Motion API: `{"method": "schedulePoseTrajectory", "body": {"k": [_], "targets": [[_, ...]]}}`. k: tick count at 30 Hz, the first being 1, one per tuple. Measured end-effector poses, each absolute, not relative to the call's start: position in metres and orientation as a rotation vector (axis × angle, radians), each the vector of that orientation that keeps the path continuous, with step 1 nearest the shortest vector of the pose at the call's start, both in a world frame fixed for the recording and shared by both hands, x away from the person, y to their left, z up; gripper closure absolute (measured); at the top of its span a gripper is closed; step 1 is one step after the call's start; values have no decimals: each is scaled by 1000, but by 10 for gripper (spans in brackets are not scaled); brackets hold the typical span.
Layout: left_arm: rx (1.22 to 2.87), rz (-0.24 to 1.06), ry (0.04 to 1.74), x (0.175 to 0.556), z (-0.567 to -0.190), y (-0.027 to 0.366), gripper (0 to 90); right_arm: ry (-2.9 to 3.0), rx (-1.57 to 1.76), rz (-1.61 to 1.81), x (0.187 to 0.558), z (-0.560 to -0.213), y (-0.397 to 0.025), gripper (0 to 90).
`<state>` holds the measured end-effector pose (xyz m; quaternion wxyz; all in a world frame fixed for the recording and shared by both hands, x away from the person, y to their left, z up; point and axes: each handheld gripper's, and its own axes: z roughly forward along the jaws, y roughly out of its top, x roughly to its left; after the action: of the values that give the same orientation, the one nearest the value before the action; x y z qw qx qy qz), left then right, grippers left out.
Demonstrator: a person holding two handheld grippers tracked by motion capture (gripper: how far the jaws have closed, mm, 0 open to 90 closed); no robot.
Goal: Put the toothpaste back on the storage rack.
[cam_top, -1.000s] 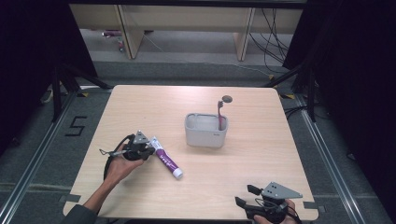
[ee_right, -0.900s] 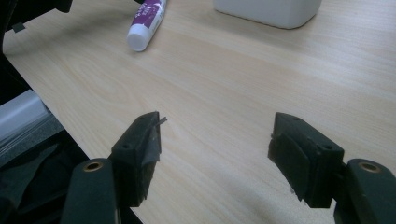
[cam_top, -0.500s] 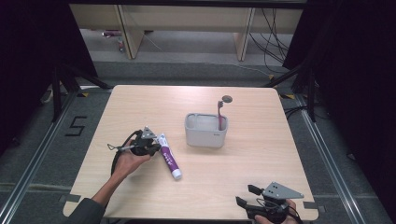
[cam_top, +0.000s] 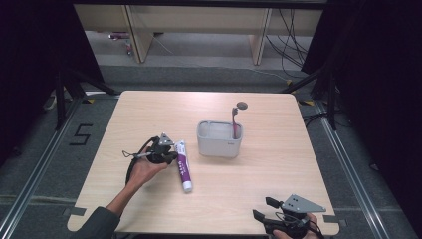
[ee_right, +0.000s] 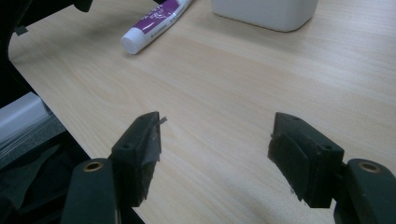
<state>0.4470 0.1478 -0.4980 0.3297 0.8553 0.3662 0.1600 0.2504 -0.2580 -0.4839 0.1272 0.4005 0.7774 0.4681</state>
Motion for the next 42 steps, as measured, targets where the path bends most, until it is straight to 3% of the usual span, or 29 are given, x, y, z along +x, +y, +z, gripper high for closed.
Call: {"method": "schedulePoseTrajectory", "body": {"k": [21, 23, 34, 37, 42], "targets": [[2233, 405, 955, 450, -495, 131, 851, 2256, 1150, 1373, 249, -484, -261, 346], [2236, 392, 955, 450, -493, 132, 824, 2267, 1158, 1360, 248, -483, -261, 346], [2223, 226, 1094, 446, -479, 137, 498, 2267, 1183, 1367, 247, -483, -262, 346], [2231, 179, 1119, 445, -478, 136, 439, 2270, 1182, 1367, 247, -484, -262, 346], [2239, 138, 1143, 446, -476, 135, 416, 2261, 1163, 1371, 248, -485, -261, 346]]}}
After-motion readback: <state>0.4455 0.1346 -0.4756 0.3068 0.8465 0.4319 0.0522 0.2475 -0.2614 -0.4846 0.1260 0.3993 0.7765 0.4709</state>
